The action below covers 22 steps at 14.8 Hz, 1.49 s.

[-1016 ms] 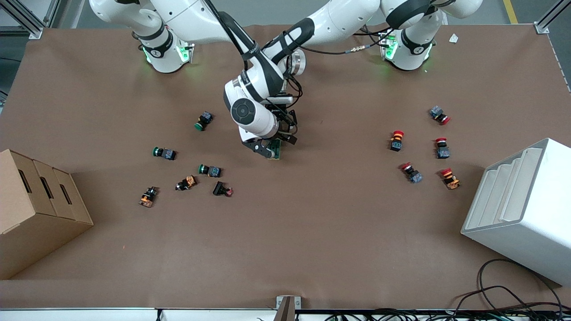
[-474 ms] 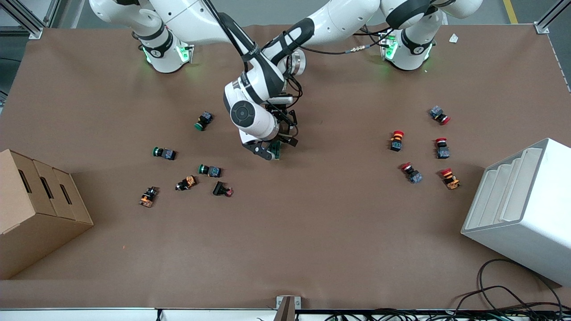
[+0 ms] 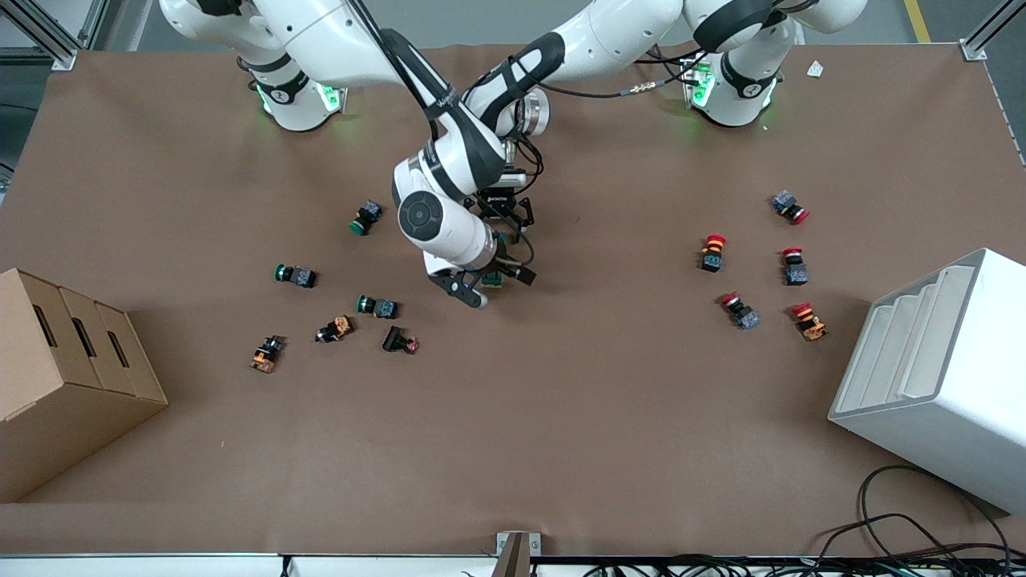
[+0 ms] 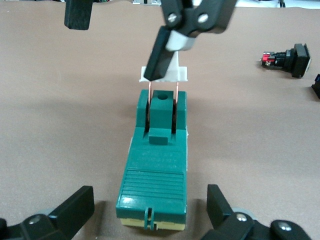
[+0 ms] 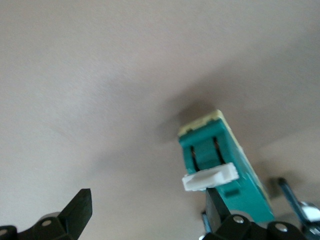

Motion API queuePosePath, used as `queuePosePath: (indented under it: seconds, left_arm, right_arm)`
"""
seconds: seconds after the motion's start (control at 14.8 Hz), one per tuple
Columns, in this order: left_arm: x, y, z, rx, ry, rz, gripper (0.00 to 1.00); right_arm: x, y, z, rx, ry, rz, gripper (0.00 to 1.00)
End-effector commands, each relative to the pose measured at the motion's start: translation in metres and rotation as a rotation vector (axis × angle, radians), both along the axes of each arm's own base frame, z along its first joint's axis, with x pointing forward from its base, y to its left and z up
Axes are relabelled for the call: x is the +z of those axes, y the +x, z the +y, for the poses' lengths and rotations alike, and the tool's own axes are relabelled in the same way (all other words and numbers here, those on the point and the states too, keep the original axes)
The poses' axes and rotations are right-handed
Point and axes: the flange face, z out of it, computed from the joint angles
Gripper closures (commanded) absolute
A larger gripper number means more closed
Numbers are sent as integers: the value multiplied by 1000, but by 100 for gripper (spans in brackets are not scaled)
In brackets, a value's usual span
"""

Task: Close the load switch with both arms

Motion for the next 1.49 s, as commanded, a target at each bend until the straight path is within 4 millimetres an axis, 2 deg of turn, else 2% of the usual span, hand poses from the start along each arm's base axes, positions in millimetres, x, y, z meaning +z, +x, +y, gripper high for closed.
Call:
queuePosePath:
  seconds: [0.0, 0.34, 0.88, 1.22, 1.42]
  left_arm:
    - [-15, 5, 1, 11, -2, -7, 0]
    - [-15, 5, 2, 13, -4, -7, 0]
    - [-15, 5, 1, 11, -4, -7, 0]
    - [-15, 4, 1, 11, -4, -5, 0]
    - [-15, 5, 2, 12, -4, -5, 0]
  right_arm:
    - [-14, 17, 6, -3, 17, -16, 0]
    - [-15, 26, -2, 4, 18, -28, 0]
    - [-42, 24, -10, 128, -32, -58, 0]
    - [-30, 46, -38, 147, -40, -37, 0]
    - [-5, 74, -85, 222, -38, -11, 0]
